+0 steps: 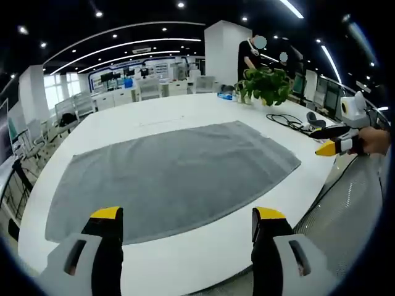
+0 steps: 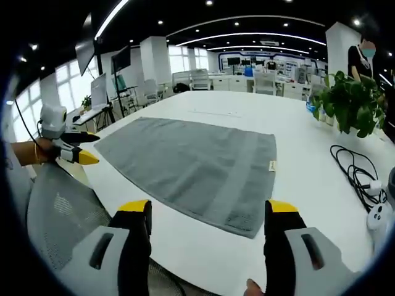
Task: Fold the towel on the table until its edges align and the towel forms a compact rectangular stack.
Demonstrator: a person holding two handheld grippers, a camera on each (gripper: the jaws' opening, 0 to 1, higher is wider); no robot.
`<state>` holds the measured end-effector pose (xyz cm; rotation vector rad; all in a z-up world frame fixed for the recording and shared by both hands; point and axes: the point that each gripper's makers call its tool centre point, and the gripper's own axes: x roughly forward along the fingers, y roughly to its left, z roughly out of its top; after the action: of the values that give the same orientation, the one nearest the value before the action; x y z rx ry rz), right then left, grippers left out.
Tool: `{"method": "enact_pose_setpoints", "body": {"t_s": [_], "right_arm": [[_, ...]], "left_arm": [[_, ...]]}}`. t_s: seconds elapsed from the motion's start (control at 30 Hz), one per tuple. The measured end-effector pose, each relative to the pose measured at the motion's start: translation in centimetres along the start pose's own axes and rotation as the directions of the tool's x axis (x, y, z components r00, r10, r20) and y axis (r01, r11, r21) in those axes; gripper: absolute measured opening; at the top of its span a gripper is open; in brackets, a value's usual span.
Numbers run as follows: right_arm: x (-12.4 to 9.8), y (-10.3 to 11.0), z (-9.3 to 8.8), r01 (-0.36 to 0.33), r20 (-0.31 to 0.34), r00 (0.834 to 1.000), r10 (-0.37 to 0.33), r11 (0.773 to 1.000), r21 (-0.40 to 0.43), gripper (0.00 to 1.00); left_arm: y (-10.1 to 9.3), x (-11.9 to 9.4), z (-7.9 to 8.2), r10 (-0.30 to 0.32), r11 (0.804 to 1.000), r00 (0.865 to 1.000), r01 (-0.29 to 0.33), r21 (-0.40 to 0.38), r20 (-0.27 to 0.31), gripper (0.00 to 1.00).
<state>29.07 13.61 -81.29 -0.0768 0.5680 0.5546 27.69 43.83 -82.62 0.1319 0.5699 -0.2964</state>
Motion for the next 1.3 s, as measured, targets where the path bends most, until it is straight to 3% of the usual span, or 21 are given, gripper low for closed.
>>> {"method": "enact_pose_setpoints", "body": {"t_s": [0.7, 0.97, 1.07, 1.3], "right_arm": [[0.0, -0.6, 0.0, 0.016, 0.001, 1.0, -0.016, 1.0, 0.007, 0.75], [0.0, -1.2, 0.2, 0.03, 0.002, 1.0, -0.03, 1.0, -0.004, 0.75], [-0.2, -1.6, 0.4, 0.036, 0.003, 0.999, -0.036, 0.999, -0.006, 0.74], [-0.4, -3.0, 0.6, 0.043, -0.003, 0.999, -0.043, 0.998, -0.035, 0.75]], "left_arm": [[-0.1, -0.1, 0.2, -0.01, 1.0, 1.0, 0.01, -0.003, -0.001, 0.87], [-1.8, 0.0, 2.2, -0.053, 0.998, 0.998, 0.054, -0.023, 0.041, 0.87], [-2.3, 0.8, 2.3, -0.063, 0.998, 0.998, 0.063, -0.003, 0.019, 0.87], [-3.5, 1.7, 3.6, -0.098, 0.994, 0.995, 0.097, 0.052, 0.028, 0.87]]}}
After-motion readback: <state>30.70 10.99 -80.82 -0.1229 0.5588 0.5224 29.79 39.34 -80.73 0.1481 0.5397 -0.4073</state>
